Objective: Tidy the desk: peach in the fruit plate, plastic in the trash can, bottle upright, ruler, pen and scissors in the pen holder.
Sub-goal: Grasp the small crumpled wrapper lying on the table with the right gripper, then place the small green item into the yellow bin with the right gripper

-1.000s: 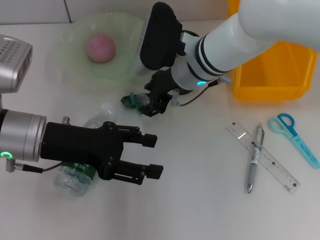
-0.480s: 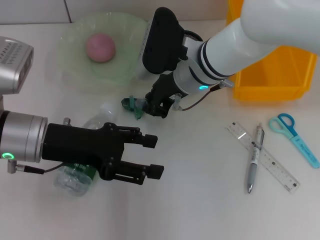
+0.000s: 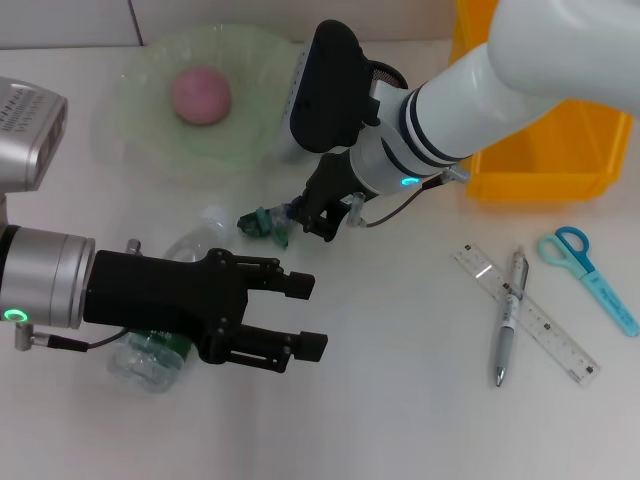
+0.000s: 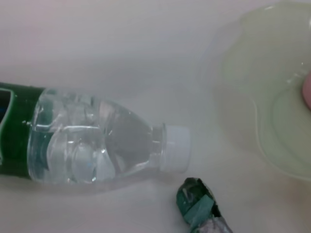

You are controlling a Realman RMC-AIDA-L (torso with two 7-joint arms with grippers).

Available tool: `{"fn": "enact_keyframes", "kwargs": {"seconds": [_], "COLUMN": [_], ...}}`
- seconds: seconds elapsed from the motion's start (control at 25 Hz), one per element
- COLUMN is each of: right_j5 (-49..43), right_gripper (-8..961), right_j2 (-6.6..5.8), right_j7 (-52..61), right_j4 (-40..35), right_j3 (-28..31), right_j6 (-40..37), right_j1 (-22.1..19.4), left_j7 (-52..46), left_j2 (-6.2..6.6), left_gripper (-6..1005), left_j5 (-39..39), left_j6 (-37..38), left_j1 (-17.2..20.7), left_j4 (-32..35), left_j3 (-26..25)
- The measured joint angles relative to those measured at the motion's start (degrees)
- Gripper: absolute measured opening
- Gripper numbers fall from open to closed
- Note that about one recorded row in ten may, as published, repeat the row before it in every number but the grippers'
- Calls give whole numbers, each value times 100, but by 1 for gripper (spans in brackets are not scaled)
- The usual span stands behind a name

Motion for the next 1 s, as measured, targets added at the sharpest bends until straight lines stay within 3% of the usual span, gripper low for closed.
{"fn": "enact_keyframes", "kwargs": {"seconds": [0.08, 0.68, 1.0], "right_j5": [0, -4, -66], "right_gripper": [33, 14, 28], "right_j2": [0, -24, -73], "right_j7": [1, 0, -496], "right_j4": [-49, -453, -1156], "right_j3": [0, 95, 1475], "right_j6": [0, -127, -943], "right_j1": [-40, -326, -812], "left_j7": [-5, -14, -45], "left_j2": [0, 18, 26], "left_gripper": [720, 716, 714], "left_j5": [0, 0, 0], "left_j6": [10, 23, 39], "left_j1": [-5, -21, -25], "left_j4": [0, 3, 10], "left_j3": [0, 0, 0]}}
